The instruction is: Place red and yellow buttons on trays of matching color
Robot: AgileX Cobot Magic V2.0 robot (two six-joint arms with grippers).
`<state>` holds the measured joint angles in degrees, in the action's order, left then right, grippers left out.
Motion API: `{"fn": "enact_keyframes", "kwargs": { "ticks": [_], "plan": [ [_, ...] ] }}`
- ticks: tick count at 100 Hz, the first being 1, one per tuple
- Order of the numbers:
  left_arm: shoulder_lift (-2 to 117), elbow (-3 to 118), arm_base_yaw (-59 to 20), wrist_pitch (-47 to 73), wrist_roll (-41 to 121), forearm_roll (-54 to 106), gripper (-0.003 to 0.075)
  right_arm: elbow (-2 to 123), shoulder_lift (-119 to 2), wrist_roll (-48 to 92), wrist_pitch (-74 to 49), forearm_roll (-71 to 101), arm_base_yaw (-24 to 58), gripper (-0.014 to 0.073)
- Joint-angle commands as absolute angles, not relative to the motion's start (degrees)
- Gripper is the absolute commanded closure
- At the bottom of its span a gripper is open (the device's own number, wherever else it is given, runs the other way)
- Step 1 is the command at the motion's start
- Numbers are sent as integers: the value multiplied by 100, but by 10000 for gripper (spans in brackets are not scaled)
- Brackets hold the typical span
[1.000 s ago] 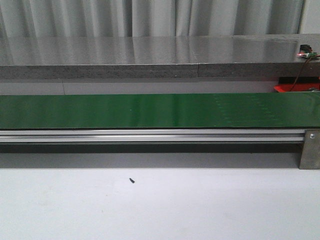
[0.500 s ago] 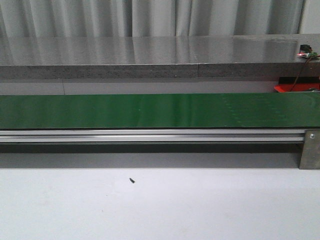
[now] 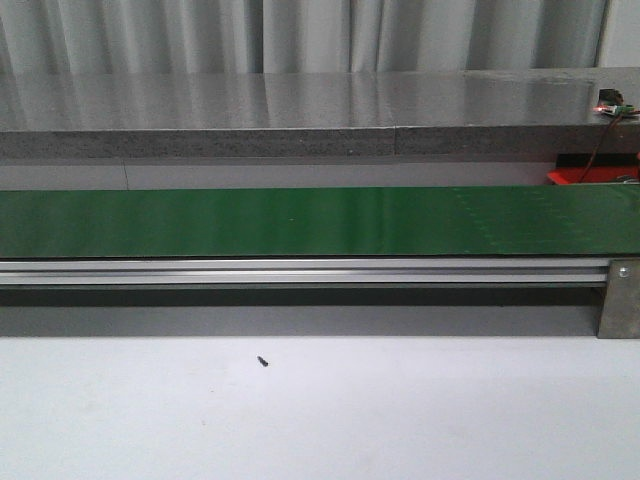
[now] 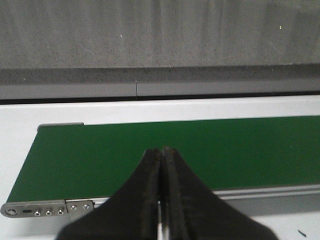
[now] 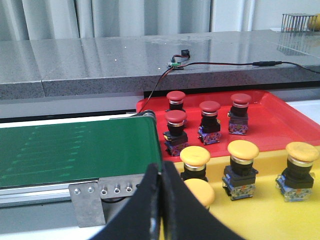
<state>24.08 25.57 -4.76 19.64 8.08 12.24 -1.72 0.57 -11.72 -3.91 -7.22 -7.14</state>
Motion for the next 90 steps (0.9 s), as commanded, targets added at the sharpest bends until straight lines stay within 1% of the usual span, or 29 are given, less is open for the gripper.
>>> {"fn": "enact_keyframes", "kwargs": {
  "ticks": [1,24,48,63,70,75,90],
  "plan": [
    [2173,2345,-631,916,53,648,740,-64,166,-1167,64,-780,-732,651],
    [1198,1494,-631,430,-161,450,740,-64,166,-1167,64,-780,-732,651],
    [275,535,-621,214,-161,323,740,-64,166,-1167,64,-780,-732,651],
    [-213,-50,-423,0,-161,295,740,-64,166,-1167,64,-780,-732,651],
    [-238,-278,-386,-104,-161,295,740,-64,166,-1167,64,-780,-732,651],
    [-238,-263,-386,100,-161,309,740,-64,166,-1167,64,-780,-732,651],
    [-238,-263,-407,48,-121,284,740,-64,166,-1167,64,-780,-732,651]
  ]
}}
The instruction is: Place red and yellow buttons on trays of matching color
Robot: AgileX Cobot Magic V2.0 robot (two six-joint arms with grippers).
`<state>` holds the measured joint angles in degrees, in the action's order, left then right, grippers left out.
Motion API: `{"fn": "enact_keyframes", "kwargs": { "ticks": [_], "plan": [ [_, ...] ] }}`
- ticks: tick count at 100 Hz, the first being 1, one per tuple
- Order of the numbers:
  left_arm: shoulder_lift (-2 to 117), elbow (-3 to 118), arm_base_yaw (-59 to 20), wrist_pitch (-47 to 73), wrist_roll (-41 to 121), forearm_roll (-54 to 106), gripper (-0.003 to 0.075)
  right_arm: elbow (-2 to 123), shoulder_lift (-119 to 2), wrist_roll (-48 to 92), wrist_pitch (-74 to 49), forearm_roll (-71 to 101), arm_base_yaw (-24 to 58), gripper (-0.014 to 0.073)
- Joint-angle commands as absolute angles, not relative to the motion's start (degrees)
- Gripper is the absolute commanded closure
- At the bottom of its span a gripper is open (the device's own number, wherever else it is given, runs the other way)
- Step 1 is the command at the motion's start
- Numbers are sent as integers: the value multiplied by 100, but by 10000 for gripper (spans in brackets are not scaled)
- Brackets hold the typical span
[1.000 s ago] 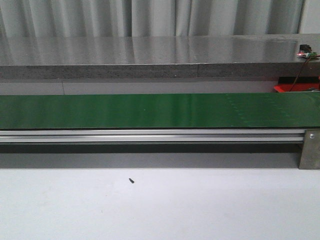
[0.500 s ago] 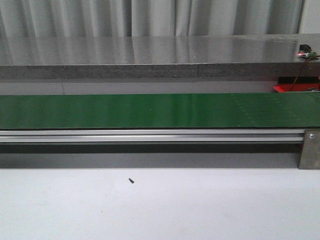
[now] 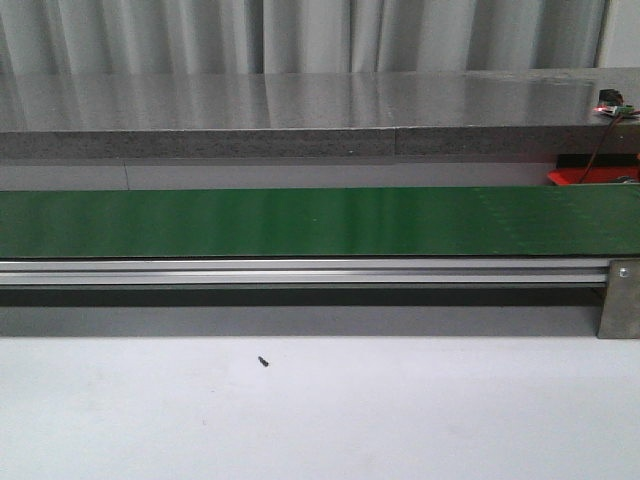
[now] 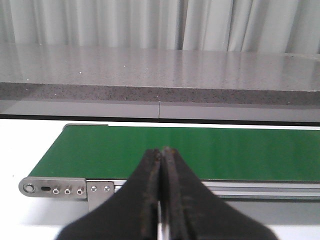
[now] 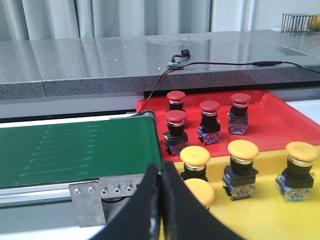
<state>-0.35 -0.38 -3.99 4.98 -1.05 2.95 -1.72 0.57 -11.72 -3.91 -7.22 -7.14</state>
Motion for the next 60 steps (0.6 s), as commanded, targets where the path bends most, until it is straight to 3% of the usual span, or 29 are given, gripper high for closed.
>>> {"fn": "enact_keyframes", "kwargs": {
  "ticks": [1,60],
  "plan": [
    [-238,-263,-407,47,-109,284,740,-64,166,-1167,64,-780,-732,651],
    [-233,-263,-407,59,-63,284,740,-64,166,-1167,64,-780,-732,651]
  ]
}}
